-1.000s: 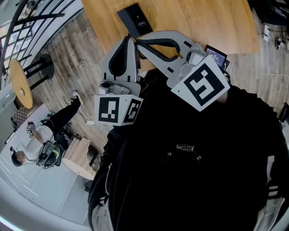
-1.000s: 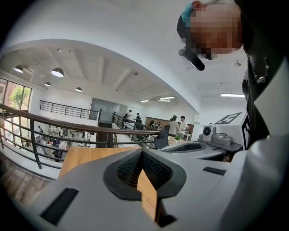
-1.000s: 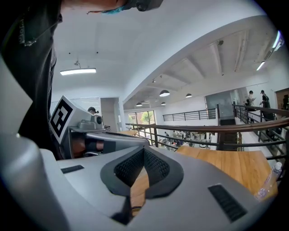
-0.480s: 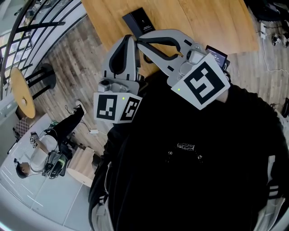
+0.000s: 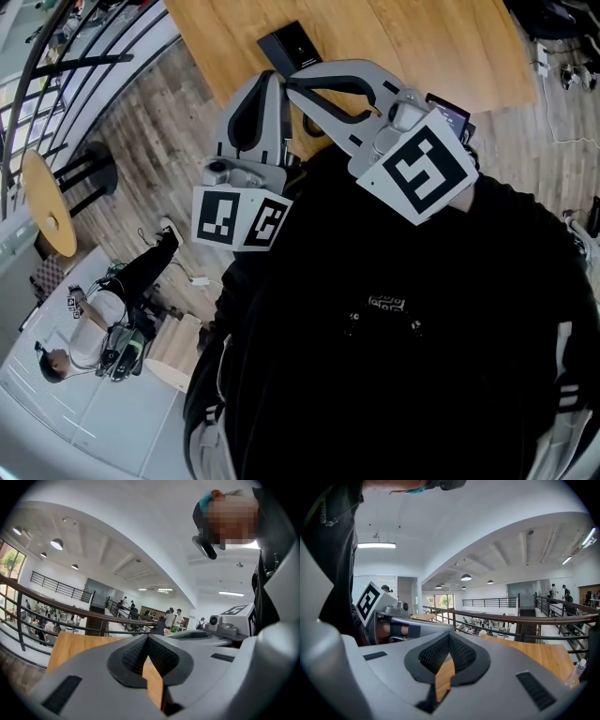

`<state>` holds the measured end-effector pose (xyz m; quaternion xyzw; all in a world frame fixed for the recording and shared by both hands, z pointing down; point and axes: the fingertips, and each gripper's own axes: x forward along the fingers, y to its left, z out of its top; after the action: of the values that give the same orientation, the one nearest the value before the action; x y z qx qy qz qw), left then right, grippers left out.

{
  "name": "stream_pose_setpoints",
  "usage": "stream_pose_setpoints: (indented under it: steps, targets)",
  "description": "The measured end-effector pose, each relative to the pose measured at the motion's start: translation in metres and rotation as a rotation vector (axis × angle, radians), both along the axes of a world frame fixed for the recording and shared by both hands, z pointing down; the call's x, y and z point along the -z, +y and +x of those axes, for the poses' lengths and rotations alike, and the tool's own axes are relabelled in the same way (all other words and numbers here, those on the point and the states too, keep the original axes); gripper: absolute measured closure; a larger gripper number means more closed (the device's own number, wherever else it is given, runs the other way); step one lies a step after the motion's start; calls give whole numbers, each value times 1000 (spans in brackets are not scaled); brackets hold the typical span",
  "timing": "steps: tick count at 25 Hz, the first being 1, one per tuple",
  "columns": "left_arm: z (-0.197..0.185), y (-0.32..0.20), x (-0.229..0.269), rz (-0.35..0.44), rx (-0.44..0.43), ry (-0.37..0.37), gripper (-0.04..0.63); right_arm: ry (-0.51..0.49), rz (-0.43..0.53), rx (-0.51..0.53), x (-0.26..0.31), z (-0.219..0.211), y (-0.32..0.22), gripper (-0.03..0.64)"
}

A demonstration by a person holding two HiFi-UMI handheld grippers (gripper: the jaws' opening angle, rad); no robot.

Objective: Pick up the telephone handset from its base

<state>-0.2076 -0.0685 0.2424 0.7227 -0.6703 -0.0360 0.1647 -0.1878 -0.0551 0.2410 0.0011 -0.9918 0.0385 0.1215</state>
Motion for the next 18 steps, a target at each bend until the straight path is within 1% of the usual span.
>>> stream_pose_setpoints:
  steps: [2,6,10,13,18]
  targets:
    - [-2,-1,-1,0,-3,1,600,7,-2,-5,-2,-1,-1,600]
    - [-7,-5,-4,-8,11,-44,600,16,-7,-8,-5,-8,-4,600]
    - [-15,-8,-8,-13,6,-27,600,26,-19,-5,-9,-15,-8,600]
    - [-17,-10,-16,-37,5,-29,600,34,-22,-1,-12,-16,-10,600]
    - [-28,-12,-41,-88,26,25,600,43,-29,2,-17,-17,-13,600]
